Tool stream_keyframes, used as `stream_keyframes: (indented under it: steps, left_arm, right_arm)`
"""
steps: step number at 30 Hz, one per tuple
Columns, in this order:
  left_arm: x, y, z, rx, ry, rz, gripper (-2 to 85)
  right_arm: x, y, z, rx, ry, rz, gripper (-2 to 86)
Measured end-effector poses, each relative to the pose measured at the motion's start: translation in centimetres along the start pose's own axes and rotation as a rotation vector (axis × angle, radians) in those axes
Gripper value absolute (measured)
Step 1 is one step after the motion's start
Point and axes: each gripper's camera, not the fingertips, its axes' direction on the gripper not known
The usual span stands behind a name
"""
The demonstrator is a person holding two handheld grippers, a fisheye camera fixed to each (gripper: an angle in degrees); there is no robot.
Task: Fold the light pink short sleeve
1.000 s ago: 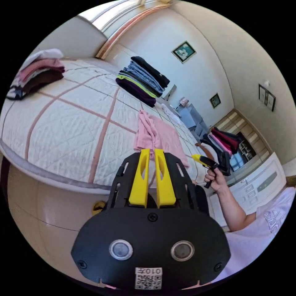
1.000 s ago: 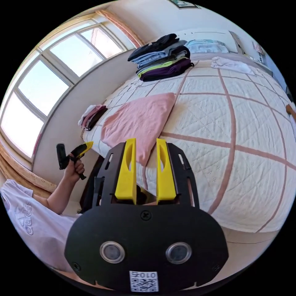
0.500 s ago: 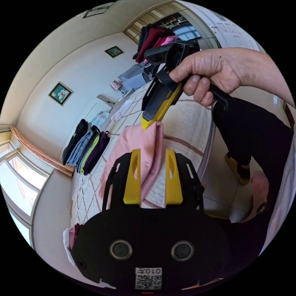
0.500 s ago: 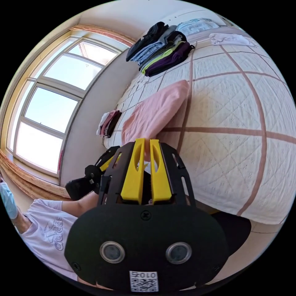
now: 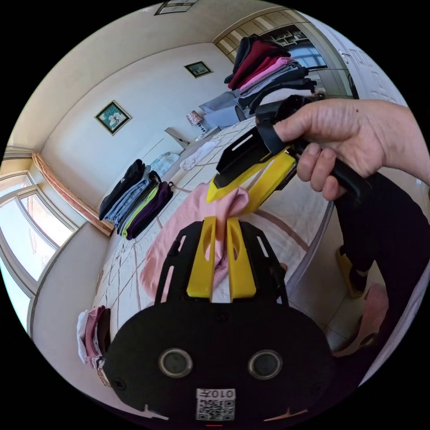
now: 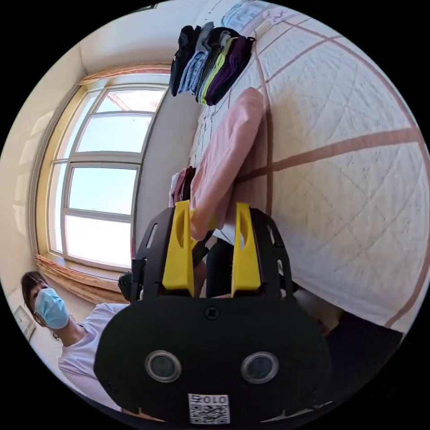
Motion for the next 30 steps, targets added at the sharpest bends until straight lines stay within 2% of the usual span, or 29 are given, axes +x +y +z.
stream_keyframes:
  steps: [2, 5, 7, 10, 13, 15, 16, 18, 23, 25, 30]
  left_arm:
    - [-1.8, 0.7, -0.5, 0.001, 0.067, -0.073, 7.5]
    - [-8.1, 4.9, -1.7, -0.018, 0.37, -0.486, 10.9]
    - [-12.9, 11.0, -0.9, 0.018, 0.691, -0.878, 13.6]
    - [-16.3, 16.8, 1.7, 0.075, 0.906, -1.183, 16.9]
    - [-18.2, 20.4, 4.7, 0.156, 1.08, -1.425, 19.4]
    - [-18.9, 21.6, 5.8, 0.192, 1.109, -1.509, 20.0]
    - [-19.4, 22.5, 6.1, 0.273, 1.124, -1.569, 20.1]
    - [-20.1, 24.1, 5.7, 0.349, 1.067, -1.666, 19.3]
    - [-21.9, 25.3, 5.5, 0.297, 0.997, -1.699, 14.9]
    - [-22.9, 25.4, 4.5, 0.256, 0.917, -1.688, 12.1]
    - [-25.0, 25.2, 3.2, 0.171, 0.834, -1.592, 9.2]
  right_arm:
    - [1.1, -1.1, 0.0, 0.021, -0.079, 0.011, 7.2]
    - [1.0, -1.8, -1.0, 0.03, -0.078, 0.001, 5.7]
    - [0.6, -1.9, -1.9, 0.05, -0.167, -0.021, 5.5]
    - [-0.1, -2.4, -2.7, 0.063, -0.255, -0.042, 5.3]
    - [-0.7, -2.9, -3.2, 0.051, -0.22, -0.055, 5.2]
    - [-0.4, -2.9, -3.6, 0.052, -0.218, -0.052, 5.2]
    - [-0.1, -2.8, -3.9, 0.056, -0.22, -0.047, 5.2]
    - [0.7, -2.6, -4.5, 0.065, -0.213, -0.034, 5.2]
    - [3.5, -1.9, -5.1, 0.064, -0.213, 0.0, 5.3]
    - [4.6, -1.5, -5.2, 0.062, -0.196, 0.011, 5.4]
    - [7.5, -0.6, -4.7, 0.026, -0.007, 0.013, 6.5]
